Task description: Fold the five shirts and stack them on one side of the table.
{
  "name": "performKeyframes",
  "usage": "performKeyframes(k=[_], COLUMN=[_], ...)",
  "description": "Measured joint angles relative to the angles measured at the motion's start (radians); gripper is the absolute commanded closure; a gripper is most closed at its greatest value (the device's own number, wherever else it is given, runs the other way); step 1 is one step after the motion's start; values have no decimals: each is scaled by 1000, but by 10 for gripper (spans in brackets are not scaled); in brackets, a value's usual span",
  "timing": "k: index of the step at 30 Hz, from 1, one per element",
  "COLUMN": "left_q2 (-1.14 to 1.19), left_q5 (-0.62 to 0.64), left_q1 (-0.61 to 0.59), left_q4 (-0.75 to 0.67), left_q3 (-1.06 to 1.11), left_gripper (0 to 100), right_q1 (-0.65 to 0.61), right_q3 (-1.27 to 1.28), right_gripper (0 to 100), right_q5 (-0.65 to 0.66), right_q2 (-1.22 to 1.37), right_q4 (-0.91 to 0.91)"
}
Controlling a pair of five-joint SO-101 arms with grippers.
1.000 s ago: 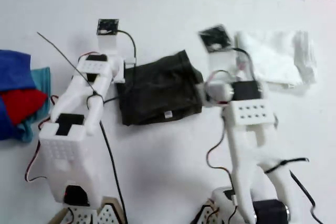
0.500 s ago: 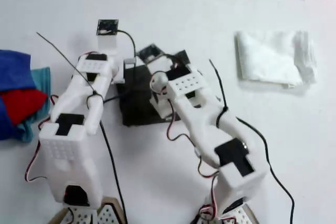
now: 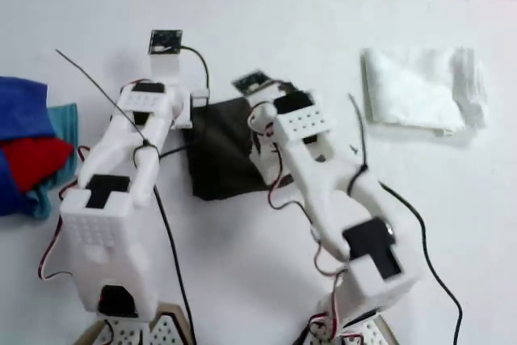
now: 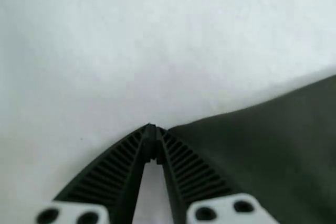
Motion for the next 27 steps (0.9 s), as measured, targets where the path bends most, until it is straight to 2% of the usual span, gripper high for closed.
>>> performKeyframes(k=[4,8,12,15,20,23,27], left_q2=[-32,-130,-153,-153,-153,-161,-163], left_q5=[2,2,2,2,-38,-92,-107], left_q1=[-2,5,71,126,150,114,40], left_q4=[158,356,425,338,86,-34,-100], left_q3=[-84,-155,-135,-38,161,230,235], left_gripper=[975,975,975,975,975,975,975], right_q1=[48,158,212,221,219,229,261], right_q3=[0,15,58,74,75,74,74], right_gripper=[981,981,981,981,981,981,981], right_q5=[34,-12,-21,-21,-21,-21,-14], right_q2=[-133,-147,-97,-40,43,84,140], right_q4=[-86,-137,-140,-144,-149,-155,-157])
